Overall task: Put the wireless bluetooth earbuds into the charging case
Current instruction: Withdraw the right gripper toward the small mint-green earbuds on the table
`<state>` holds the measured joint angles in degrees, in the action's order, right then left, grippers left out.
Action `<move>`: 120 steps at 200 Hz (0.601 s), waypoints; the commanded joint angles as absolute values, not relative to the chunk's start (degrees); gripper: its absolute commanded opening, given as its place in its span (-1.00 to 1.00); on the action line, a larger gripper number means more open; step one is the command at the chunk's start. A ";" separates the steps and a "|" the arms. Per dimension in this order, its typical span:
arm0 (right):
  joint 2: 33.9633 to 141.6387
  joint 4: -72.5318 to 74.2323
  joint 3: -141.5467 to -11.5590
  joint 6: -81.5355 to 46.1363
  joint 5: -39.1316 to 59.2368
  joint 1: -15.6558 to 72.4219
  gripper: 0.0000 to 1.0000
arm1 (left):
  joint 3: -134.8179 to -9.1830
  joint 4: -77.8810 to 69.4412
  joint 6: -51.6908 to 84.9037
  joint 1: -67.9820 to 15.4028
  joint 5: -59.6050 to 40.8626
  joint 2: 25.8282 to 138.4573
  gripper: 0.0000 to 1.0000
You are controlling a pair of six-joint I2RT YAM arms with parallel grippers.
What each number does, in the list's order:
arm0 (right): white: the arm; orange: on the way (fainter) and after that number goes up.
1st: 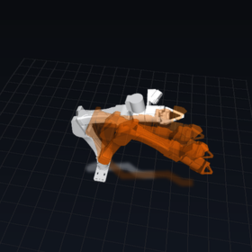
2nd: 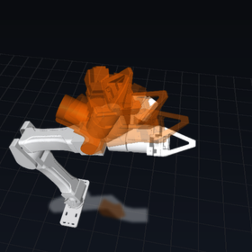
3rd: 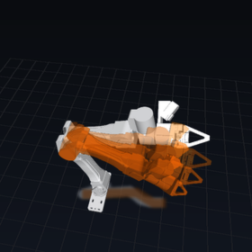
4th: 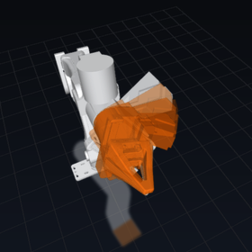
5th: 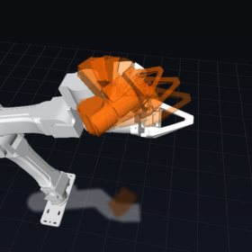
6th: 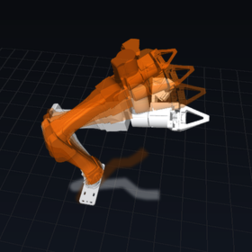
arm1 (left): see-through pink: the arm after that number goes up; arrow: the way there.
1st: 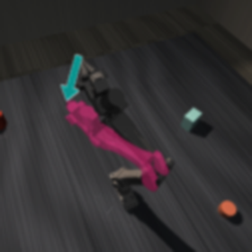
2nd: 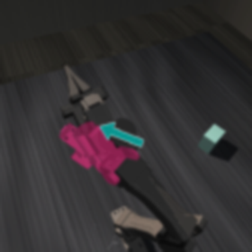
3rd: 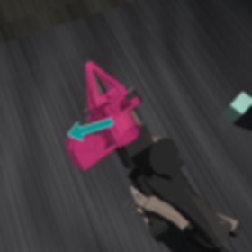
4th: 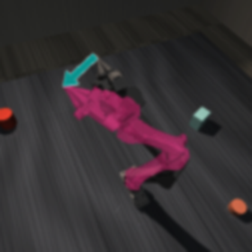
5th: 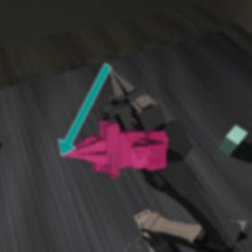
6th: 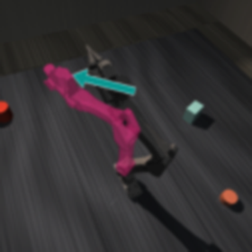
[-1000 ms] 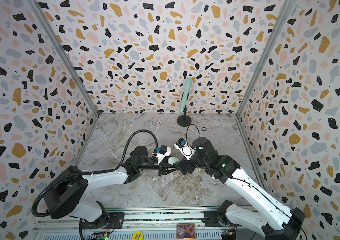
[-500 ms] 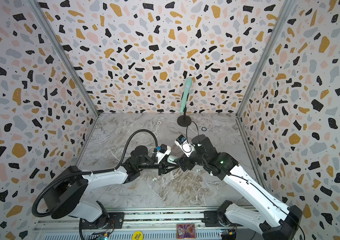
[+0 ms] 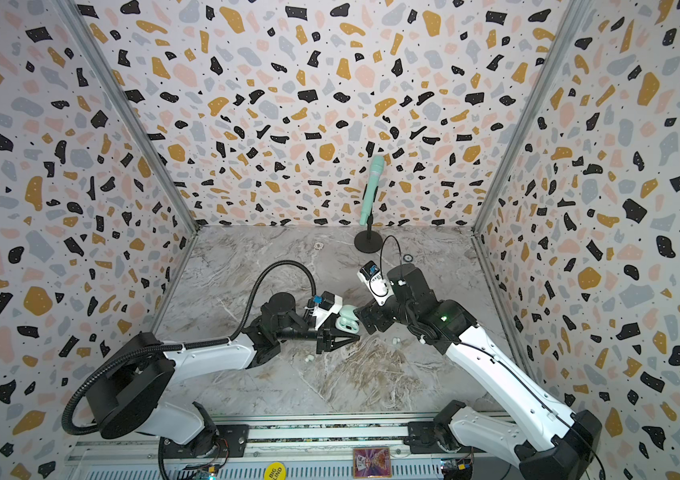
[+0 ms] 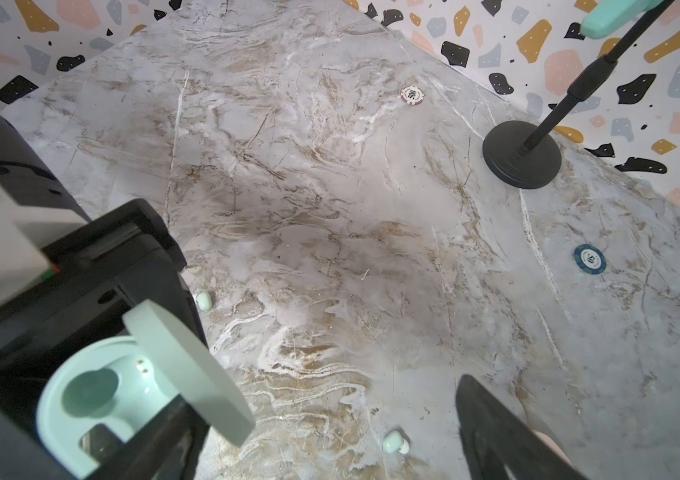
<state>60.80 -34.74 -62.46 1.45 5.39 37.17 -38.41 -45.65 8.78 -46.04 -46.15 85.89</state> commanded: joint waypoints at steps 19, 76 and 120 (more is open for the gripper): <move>59.64 -38.15 -66.24 -1.32 10.81 34.12 0.98 | -37.64 -54.37 11.18 -45.33 -47.55 86.99 -0.36; 56.88 -44.51 -66.13 -10.91 16.40 25.44 0.97 | -38.05 -56.49 12.33 -43.30 -46.52 88.66 -0.34; 57.14 -44.14 -56.74 -19.77 12.60 23.55 0.98 | -37.81 -60.05 13.80 -42.29 -45.36 90.04 -0.34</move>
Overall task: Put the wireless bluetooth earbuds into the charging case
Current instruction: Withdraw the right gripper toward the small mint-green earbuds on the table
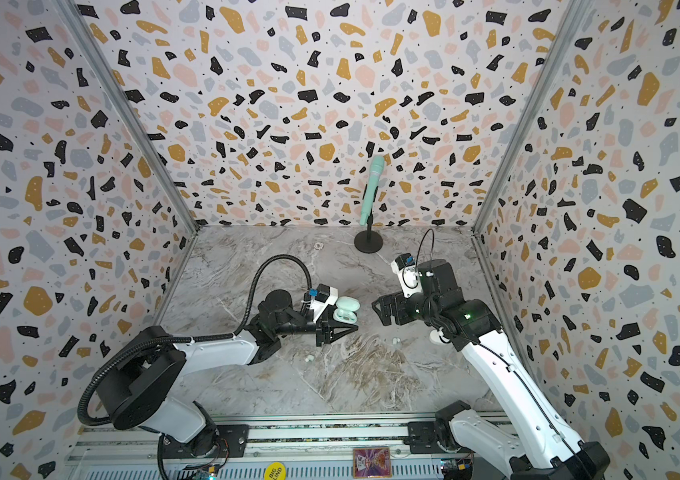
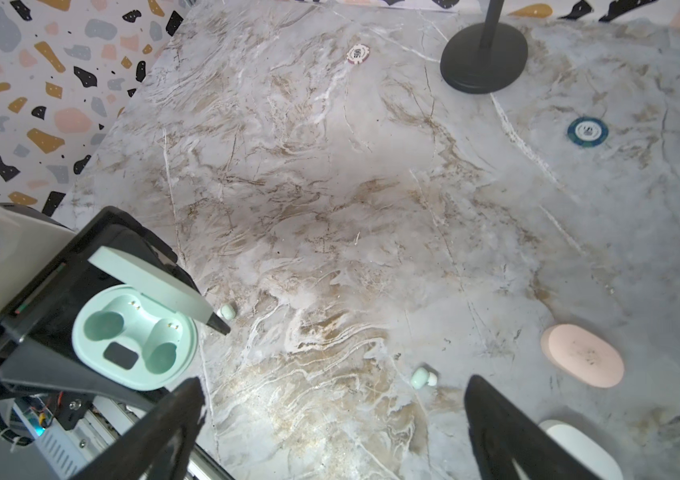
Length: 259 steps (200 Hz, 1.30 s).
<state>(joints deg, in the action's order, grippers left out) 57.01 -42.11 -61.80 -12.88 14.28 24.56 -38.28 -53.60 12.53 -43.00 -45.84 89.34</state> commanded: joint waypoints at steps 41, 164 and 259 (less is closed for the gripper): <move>61.78 -37.10 -44.09 -27.86 14.72 19.70 0.91 | -37.02 -61.43 14.56 -42.10 -44.87 89.82 -0.33; 76.40 -20.27 -37.04 -32.19 18.48 19.60 0.67 | -35.07 -61.70 14.42 -41.61 -43.42 87.89 -0.33; 79.85 -15.25 -41.18 -33.81 21.93 22.14 0.64 | -34.63 -61.52 14.52 -41.39 -43.24 87.78 -0.33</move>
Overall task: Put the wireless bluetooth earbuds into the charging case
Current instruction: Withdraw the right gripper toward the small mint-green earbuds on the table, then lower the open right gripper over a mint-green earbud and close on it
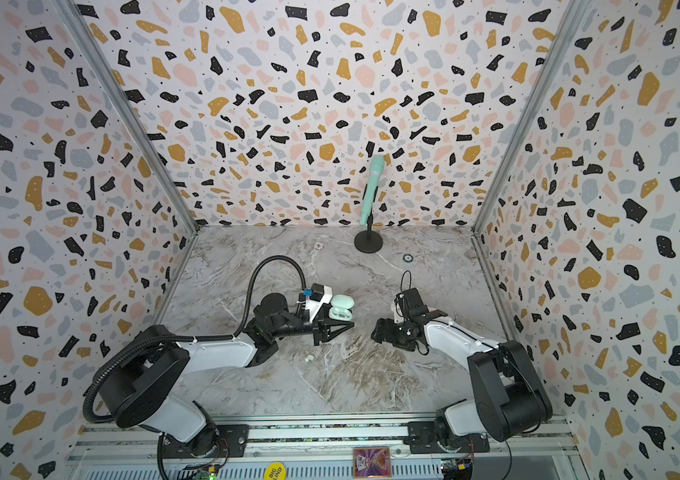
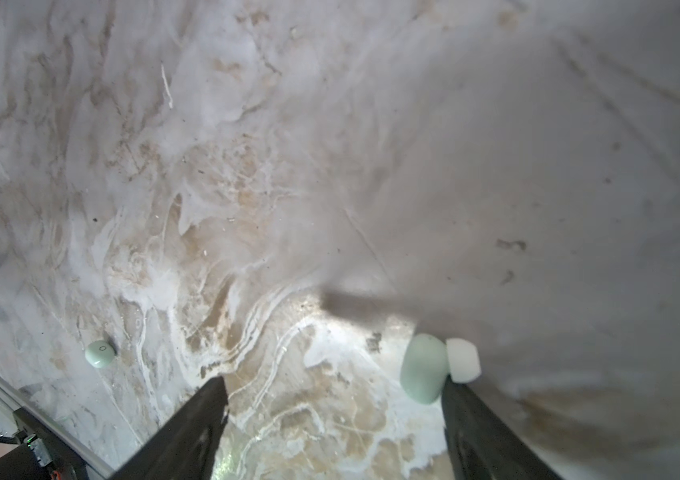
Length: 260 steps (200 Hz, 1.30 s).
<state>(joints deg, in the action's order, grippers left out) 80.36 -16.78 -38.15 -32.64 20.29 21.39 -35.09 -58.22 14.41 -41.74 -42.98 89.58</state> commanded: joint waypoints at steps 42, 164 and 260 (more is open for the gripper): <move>79.63 -15.19 -43.48 -33.71 20.66 23.55 0.64 | -34.68 -61.53 14.55 -41.29 -43.24 87.81 -0.34; 81.92 -20.00 -43.07 -32.61 14.94 21.80 0.63 | -34.54 -61.79 14.94 -41.20 -43.33 87.84 -0.34; 86.07 -11.73 -42.01 -35.48 21.36 21.79 0.63 | -34.19 -61.63 15.03 -40.91 -43.24 87.55 -0.34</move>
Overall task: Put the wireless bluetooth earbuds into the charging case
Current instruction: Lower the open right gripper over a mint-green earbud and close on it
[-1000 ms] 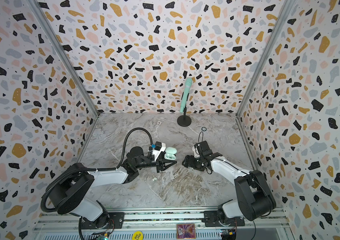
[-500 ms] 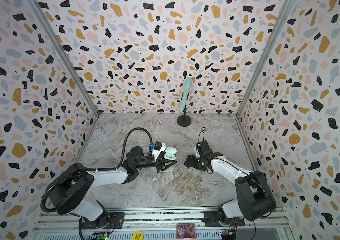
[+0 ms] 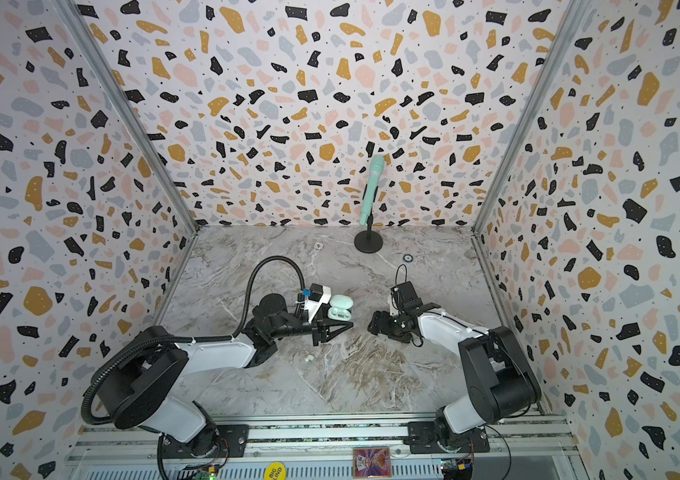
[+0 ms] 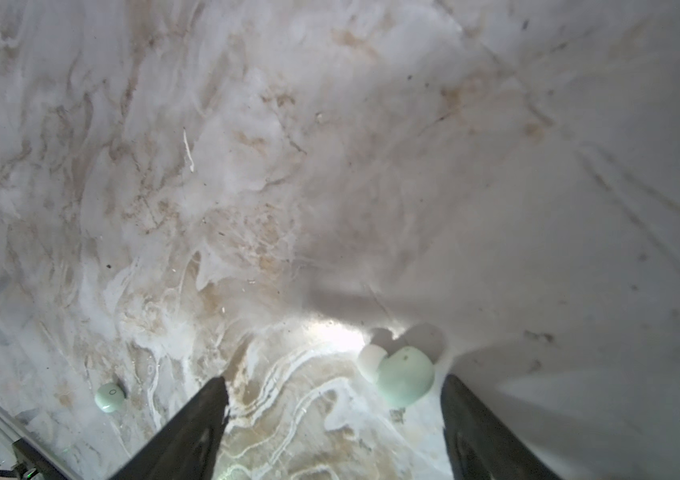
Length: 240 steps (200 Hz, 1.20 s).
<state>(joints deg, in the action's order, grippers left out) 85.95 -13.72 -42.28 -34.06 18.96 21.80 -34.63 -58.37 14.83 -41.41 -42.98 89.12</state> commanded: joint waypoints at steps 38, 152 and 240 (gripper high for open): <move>85.01 -10.33 -42.82 -37.03 24.20 22.14 0.63 | -34.01 -61.63 15.05 -40.86 -43.24 87.54 -0.34; 85.50 -12.51 -46.48 -37.80 24.32 23.91 0.61 | -34.10 -61.88 15.39 -40.65 -43.68 87.73 -0.35; 87.11 -14.94 -46.92 -39.18 19.36 23.91 0.46 | -34.08 -61.88 15.49 -40.52 -43.67 87.54 -0.35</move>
